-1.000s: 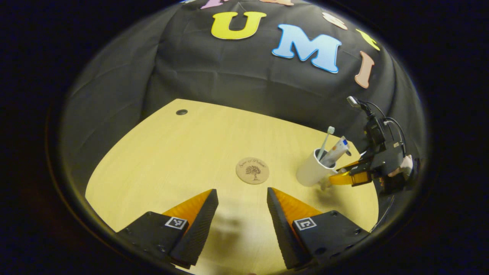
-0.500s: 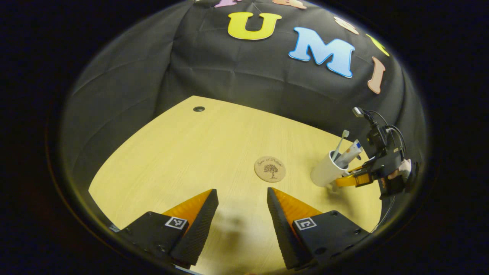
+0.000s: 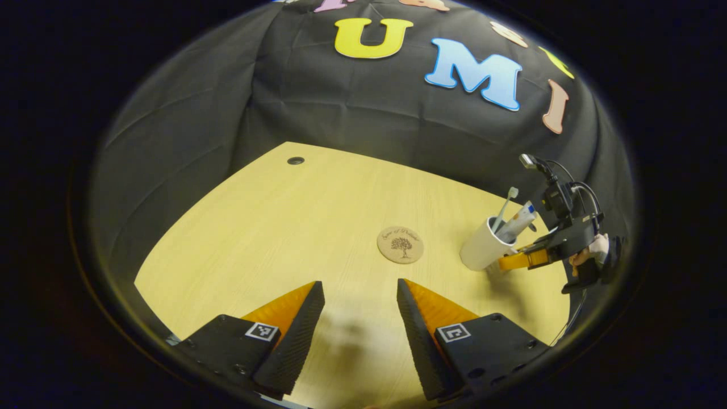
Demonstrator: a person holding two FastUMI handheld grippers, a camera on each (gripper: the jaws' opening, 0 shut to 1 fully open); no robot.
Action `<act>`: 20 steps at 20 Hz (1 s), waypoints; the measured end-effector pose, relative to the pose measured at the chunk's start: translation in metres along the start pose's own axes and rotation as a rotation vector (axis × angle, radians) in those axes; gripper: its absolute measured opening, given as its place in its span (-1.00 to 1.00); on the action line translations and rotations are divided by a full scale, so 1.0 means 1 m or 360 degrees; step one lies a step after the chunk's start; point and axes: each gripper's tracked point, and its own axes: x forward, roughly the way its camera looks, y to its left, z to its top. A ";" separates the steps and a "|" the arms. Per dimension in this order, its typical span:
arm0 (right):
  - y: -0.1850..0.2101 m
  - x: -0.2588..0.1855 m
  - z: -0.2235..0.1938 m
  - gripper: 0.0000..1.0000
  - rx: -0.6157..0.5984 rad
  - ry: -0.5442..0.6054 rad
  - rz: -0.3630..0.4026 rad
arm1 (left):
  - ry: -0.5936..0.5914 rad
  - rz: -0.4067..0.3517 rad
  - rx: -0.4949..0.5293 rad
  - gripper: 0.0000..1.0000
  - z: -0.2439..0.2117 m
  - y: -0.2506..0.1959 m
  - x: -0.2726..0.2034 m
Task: Put the toothbrush and toothpaste on the desktop into the cup, then pick up the cup and place it on the coaster on the desktop.
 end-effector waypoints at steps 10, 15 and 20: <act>0.005 -0.008 -0.005 -0.70 0.0054 -0.0008 -0.0021 | -0.0012 0.0013 -0.0027 0.72 0.003 0.002 0.002; 0.011 -0.012 0.005 -0.70 0.0122 -0.0049 -0.0015 | -0.0021 0.0024 -0.0049 0.72 -0.005 0.021 -0.005; 0.020 -0.018 0.019 -0.70 0.0148 -0.0064 -0.0003 | -0.0021 0.0021 -0.0048 0.72 -0.014 0.030 -0.020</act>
